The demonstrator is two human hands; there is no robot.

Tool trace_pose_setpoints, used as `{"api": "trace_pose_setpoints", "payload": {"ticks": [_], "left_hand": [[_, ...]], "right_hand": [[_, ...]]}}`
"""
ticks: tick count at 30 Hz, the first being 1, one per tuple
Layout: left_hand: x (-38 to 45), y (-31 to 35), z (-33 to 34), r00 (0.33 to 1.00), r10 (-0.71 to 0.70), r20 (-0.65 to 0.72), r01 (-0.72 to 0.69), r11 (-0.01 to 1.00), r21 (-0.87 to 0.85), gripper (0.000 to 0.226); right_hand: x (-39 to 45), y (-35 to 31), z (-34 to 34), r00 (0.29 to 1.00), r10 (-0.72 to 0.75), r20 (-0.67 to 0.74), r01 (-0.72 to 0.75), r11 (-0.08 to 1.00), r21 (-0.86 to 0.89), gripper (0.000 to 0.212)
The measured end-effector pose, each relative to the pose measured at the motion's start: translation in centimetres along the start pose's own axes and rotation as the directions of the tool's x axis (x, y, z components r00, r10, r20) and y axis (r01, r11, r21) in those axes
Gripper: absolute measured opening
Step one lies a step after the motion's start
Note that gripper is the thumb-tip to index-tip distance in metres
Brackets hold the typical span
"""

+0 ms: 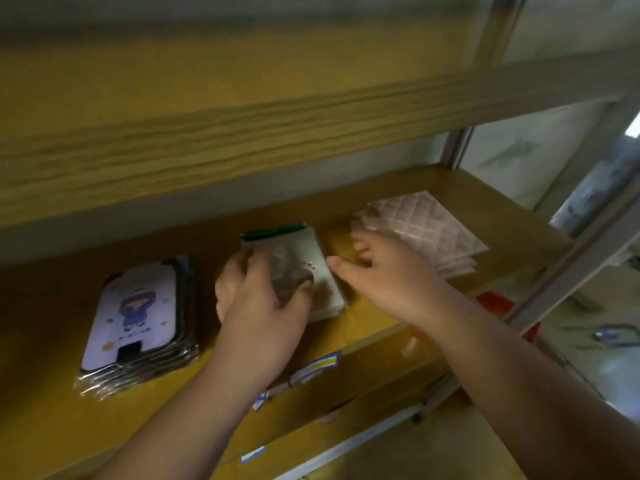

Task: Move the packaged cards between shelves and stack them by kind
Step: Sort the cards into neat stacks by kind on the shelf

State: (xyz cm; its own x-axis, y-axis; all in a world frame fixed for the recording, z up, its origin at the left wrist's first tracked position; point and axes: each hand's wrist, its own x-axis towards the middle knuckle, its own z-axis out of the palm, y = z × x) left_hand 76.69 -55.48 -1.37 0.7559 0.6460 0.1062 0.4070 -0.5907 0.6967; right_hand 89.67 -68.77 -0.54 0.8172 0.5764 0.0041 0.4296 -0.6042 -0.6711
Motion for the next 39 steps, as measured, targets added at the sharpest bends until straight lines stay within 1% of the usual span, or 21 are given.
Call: {"api": "trace_pose_setpoints", "payload": {"ticks": [1,4,6,8,10,12,14,16,18,20,22,24,26,27,29,31,33,34,35,37,39], "left_hand": [[-0.2,1.0,0.3,0.998,0.061,-0.006,-0.061,0.998,0.031,0.066],[-0.4,4.3,1.9,0.966,0.259,-0.019,-0.25,0.947,0.204,0.066],[0.3,6.4,3.2,0.95,0.313,0.001,-0.305,0.926,0.224,0.068],[1.0,8.3,4.8,0.964,0.262,0.043,-0.265,0.959,0.103,0.069],[1.3,9.8,7.1,0.972,0.214,0.101,-0.219,0.975,0.042,0.07],[1.1,11.0,9.5,0.97,0.152,0.19,-0.173,0.98,0.096,0.074],[0.9,11.6,11.7,0.968,0.066,0.24,-0.114,0.975,0.193,0.071],[0.9,11.8,13.1,0.977,0.04,0.208,-0.079,0.98,0.183,0.061],[0.9,12.3,13.9,0.991,0.009,0.132,-0.013,1.0,0.025,0.047],[0.9,13.1,14.2,0.992,-0.116,0.043,0.122,0.975,-0.185,0.035],[1.6,13.9,14.2,0.944,-0.331,0.0,0.296,0.844,-0.448,0.03],[3.0,14.7,13.9,0.851,-0.514,0.108,0.444,0.593,-0.672,0.031],[4.0,15.3,13.6,0.79,-0.552,0.268,0.527,0.387,-0.757,0.027],[4.3,15.5,13.5,0.781,-0.535,0.322,0.556,0.362,-0.748,0.027],[4.2,15.7,13.6,0.8,-0.483,0.356,0.573,0.441,-0.691,0.033],[3.8,15.5,13.7,0.842,-0.431,0.323,0.526,0.53,-0.665,0.032],[3.4,15.0,13.7,0.882,-0.379,0.279,0.463,0.59,-0.662,0.013],[3.1,14.9,13.7,0.909,-0.344,0.234,0.41,0.645,-0.645,0.011],[2.8,14.8,13.7,0.938,-0.296,0.181,0.344,0.723,-0.6,0.018],[2.3,14.8,13.8,0.983,-0.161,0.085,0.182,0.863,-0.471,0.014],[1.9,15.1,13.9,0.999,-0.01,0.038,0.025,0.906,-0.422,0.035]], "right_hand": [[-0.1,0.7,-1.0,0.999,-0.02,-0.051,0.02,1.0,0.004,0.07],[0.2,3.2,-4.6,0.973,-0.046,-0.224,0.052,0.998,0.021,0.051],[1.0,5.6,-6.8,0.962,-0.015,-0.272,0.028,0.999,0.044,0.042],[1.9,8.3,-8.7,0.965,0.045,-0.257,-0.032,0.998,0.054,0.046],[2.7,10.3,-10.1,0.977,0.139,-0.161,-0.13,0.989,0.067,0.06],[3.4,11.6,-10.7,0.985,0.17,-0.012,-0.17,0.985,0.012,0.066],[3.7,12.1,-10.3,0.989,0.11,0.101,-0.101,0.99,-0.094,0.075],[3.5,12.2,-9.4,0.991,0.033,0.129,-0.014,0.989,-0.148,0.086],[3.3,12.3,-9.0,0.994,-0.033,0.106,0.051,0.984,-0.172,0.086],[3.4,12.8,-9.0,0.993,-0.07,0.097,0.084,0.985,-0.152,0.082],[3.7,13.5,-9.6,0.987,-0.095,0.129,0.103,0.993,-0.062,0.078],[4.1,14.2,-10.3,0.98,-0.124,0.158,0.12,0.992,0.034,0.078],[4.1,14.6,-10.9,0.975,-0.161,0.153,0.142,0.981,0.132,0.082],[4.0,14.9,-11.0,0.974,-0.173,0.147,0.147,0.974,0.172,0.083],[4.0,15.8,-11.0,0.968,-0.192,0.162,0.146,0.955,0.258,0.066],[4.2,16.3,-11.4,0.966,-0.154,0.205,0.06,0.913,0.403,0.052],[4.7,16.5,-11.8,0.967,-0.093,0.237,-0.057,0.826,0.56,0.072],[4.9,16.4,-11.9,0.967,-0.044,0.249,-0.117,0.794,0.596,0.077],[5.3,16.3,-11.9,0.966,-0.034,0.258,-0.142,0.762,0.631,0.067],[5.7,16.1,-11.8,0.97,-0.077,0.229,-0.107,0.712,0.694,0.031],[6.0,16.1,-11.8,0.976,-0.172,0.137,0.021,0.694,0.72,0.023]]}}
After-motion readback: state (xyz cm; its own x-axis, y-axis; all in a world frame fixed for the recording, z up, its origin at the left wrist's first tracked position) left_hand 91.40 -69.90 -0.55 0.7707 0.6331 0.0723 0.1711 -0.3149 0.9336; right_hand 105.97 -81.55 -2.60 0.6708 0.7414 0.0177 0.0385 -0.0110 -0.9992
